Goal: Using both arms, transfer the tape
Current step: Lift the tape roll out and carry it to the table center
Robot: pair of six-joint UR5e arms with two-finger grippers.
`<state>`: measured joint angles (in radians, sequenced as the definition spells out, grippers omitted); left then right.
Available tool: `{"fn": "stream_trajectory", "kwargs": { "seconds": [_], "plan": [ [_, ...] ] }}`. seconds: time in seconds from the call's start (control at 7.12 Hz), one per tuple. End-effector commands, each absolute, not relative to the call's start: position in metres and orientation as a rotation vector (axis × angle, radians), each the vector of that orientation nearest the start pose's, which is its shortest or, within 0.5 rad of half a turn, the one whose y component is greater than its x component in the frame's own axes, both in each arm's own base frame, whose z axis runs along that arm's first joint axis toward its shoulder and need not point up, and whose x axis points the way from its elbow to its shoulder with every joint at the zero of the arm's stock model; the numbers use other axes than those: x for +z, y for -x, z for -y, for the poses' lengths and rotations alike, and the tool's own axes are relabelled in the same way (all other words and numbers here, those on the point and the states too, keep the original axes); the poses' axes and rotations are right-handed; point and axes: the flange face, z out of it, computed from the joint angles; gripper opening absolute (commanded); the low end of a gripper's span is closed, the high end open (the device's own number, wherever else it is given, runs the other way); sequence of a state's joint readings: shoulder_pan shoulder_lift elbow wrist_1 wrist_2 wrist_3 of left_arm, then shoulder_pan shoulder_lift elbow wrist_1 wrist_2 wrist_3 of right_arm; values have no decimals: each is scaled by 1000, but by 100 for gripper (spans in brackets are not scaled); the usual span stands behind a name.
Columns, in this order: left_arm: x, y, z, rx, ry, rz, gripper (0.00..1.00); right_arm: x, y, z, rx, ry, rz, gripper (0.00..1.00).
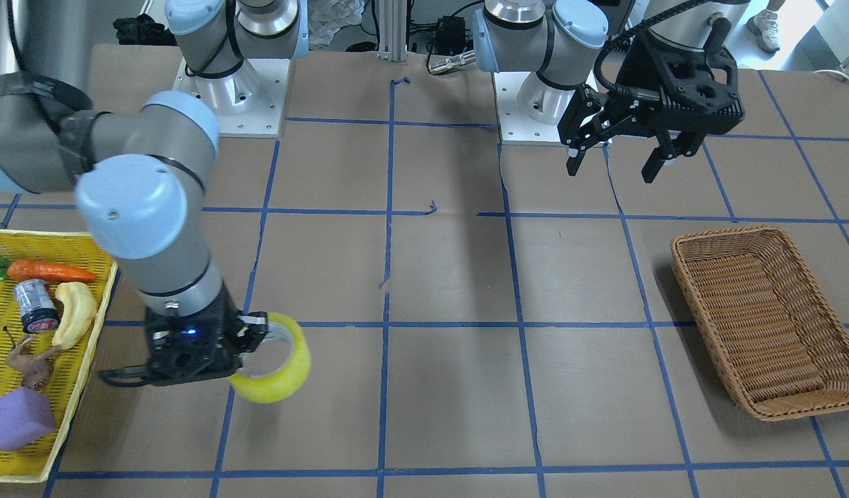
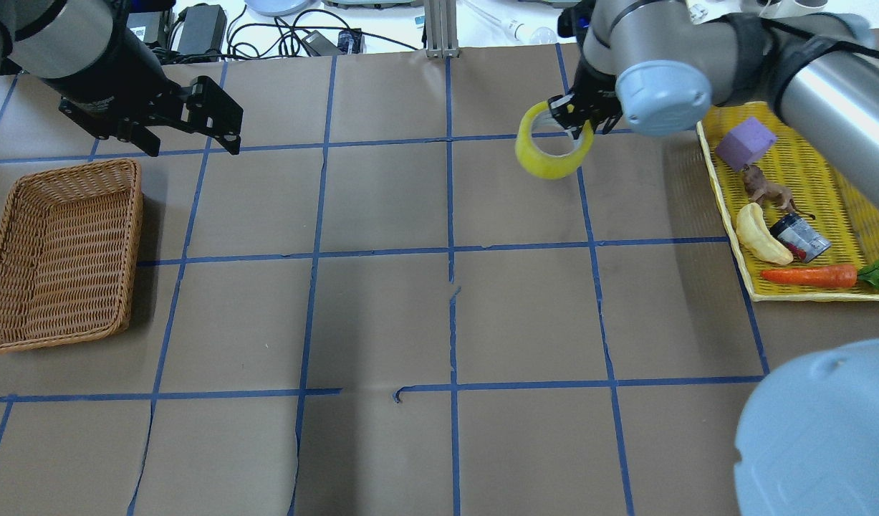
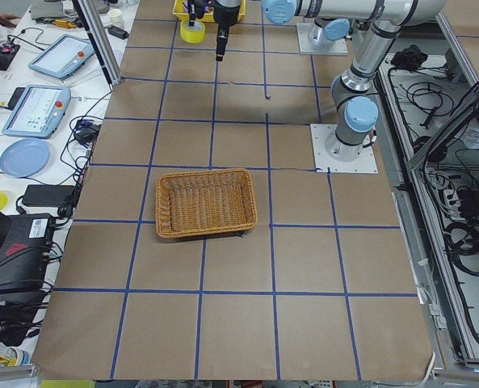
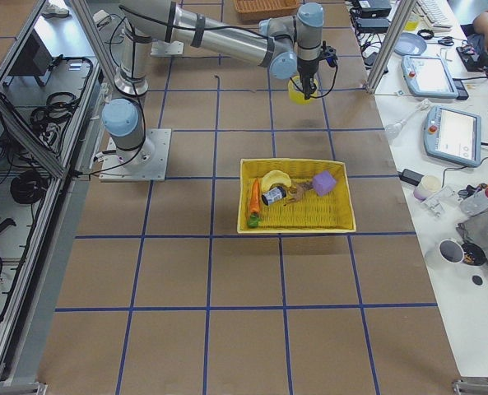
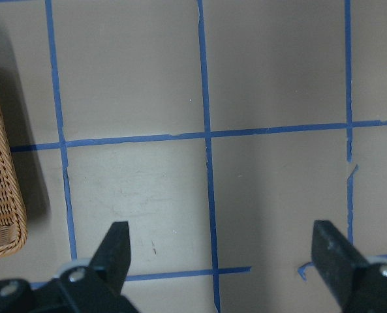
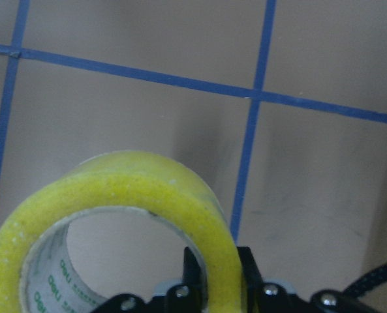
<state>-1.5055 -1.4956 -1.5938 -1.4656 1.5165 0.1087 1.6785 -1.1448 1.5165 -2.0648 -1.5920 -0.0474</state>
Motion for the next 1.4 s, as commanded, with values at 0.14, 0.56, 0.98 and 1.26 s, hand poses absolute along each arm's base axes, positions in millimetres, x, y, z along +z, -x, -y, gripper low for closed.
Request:
{"fn": "stream_trajectory", "kwargs": {
  "seconds": [0.14, 0.56, 0.98, 1.26],
  "plan": [
    [524, 106, 482, -250, -72, -3171, 100, 273, -310, 574, -47, 195, -3135, 0],
    [523, 107, 482, -246, -70, -3173, 100, 236, -347, 520, 85, 304, -3156, 0],
    [523, 106, 481, -243, -69, -3170, 100, 210, -346, 496, 163, 342, -3174, 90],
    [522, 106, 482, -243, -70, -3172, 100, 234, -341, 515, 93, 311, -3168, 100]
  ]
}}
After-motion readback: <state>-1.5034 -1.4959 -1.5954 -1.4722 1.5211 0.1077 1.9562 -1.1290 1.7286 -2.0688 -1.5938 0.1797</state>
